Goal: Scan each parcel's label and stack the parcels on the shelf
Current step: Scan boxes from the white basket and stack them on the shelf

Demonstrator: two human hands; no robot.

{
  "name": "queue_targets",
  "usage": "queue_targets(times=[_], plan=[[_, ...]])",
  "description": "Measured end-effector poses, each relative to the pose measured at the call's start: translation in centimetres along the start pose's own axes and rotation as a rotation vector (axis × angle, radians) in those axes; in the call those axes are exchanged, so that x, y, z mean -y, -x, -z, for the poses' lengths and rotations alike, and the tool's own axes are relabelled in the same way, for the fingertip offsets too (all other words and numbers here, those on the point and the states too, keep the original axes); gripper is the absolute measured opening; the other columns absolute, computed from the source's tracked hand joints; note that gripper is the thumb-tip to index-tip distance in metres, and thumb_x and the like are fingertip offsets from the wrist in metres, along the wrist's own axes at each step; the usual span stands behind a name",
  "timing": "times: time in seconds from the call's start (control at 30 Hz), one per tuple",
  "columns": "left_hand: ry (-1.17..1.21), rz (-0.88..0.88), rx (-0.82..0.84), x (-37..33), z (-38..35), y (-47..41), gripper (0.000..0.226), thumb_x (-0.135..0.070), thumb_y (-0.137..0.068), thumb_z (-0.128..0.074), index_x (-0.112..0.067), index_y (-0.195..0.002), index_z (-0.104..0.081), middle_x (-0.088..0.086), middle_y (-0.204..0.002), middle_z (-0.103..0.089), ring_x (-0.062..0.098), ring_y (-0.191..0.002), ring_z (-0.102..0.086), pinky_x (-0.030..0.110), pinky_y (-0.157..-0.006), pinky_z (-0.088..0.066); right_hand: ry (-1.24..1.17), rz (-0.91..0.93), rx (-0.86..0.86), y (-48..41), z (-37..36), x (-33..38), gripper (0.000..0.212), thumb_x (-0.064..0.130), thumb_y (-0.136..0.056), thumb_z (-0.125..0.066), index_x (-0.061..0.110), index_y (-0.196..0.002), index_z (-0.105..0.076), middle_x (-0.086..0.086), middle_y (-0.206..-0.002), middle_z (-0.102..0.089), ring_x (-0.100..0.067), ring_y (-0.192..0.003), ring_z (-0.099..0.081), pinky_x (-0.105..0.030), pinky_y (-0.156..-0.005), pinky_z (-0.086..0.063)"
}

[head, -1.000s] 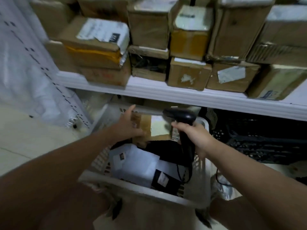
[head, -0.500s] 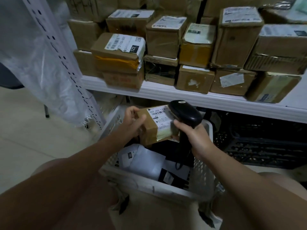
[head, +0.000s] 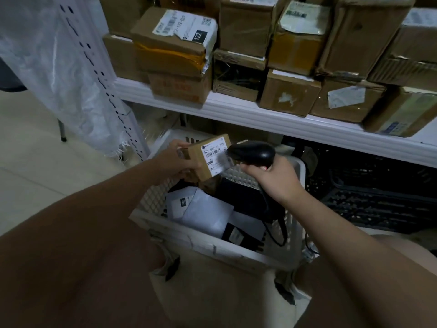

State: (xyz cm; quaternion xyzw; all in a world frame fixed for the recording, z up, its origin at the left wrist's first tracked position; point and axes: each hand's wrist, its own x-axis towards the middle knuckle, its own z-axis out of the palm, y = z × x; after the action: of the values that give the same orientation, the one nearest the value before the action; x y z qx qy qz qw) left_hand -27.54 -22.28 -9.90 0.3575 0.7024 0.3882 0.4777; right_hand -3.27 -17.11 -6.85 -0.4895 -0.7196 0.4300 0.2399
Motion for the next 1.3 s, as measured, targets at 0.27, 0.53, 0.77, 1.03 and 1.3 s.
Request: queue_targets(times=[0.27,0.53,0.77,1.03,1.3], plan=[[0.003,0.014,-0.033,0.8,0.7,-0.7,0.058,-0.011,-0.078,-0.077,-0.023,-0.120,-0.039,0.009,-0.121,-0.055,0.020,-0.091,-0.063,0.028,-0.063,-0.054,0.066,0.019,0.025,0.5,0.1,0.2,0.017,0.033,-0.081,-0.074,0.018,-0.089,-0.074,0.000,-0.083,-0.071,0.002,-0.077,-0.060,-0.022,-0.066,-0.044],[0.009,0.006,-0.040,1.0,1.2,-1.1,0.065,-0.009,-0.077,-0.077,-0.018,-0.127,-0.036,0.011,-0.126,-0.051,0.027,-0.105,-0.061,0.034,-0.070,-0.057,0.100,0.043,0.027,0.2,-0.2,-0.4,0.019,0.037,-0.079,-0.074,0.019,-0.087,-0.075,0.004,-0.073,-0.067,-0.007,-0.070,-0.058,-0.026,-0.064,-0.042],[-0.003,0.005,-0.029,1.0,1.3,-1.1,0.064,-0.009,-0.077,-0.077,-0.018,-0.125,-0.036,0.011,-0.124,-0.051,0.031,-0.108,-0.060,0.041,-0.078,-0.058,0.064,0.068,0.050,0.3,0.0,-0.3,0.021,0.033,-0.082,-0.074,0.033,-0.066,-0.061,0.013,-0.061,-0.057,0.001,-0.064,-0.053,-0.020,-0.060,-0.039],[-0.008,-0.036,-0.059,0.0,-0.1,1.3,0.049,-0.012,-0.082,-0.072,-0.026,-0.114,-0.037,0.015,-0.114,-0.056,0.024,-0.090,-0.065,0.040,-0.080,-0.058,-0.069,0.050,0.085,0.4,0.0,-0.2,0.007,0.030,-0.083,-0.075,0.031,-0.080,-0.068,0.014,-0.071,-0.066,0.007,-0.071,-0.060,-0.018,-0.066,-0.041],[0.199,-0.363,-0.116,-5.4,-0.5,8.9,0.040,-0.001,-0.089,-0.059,-0.019,-0.117,-0.036,0.002,-0.110,-0.056,0.014,-0.092,-0.065,0.027,-0.075,-0.057,-0.460,0.212,-0.018,2.2,1.6,5.1,0.038,0.017,-0.074,-0.077,0.026,-0.108,-0.066,0.012,-0.100,-0.074,-0.004,-0.101,-0.067,-0.021,-0.085,-0.051]])
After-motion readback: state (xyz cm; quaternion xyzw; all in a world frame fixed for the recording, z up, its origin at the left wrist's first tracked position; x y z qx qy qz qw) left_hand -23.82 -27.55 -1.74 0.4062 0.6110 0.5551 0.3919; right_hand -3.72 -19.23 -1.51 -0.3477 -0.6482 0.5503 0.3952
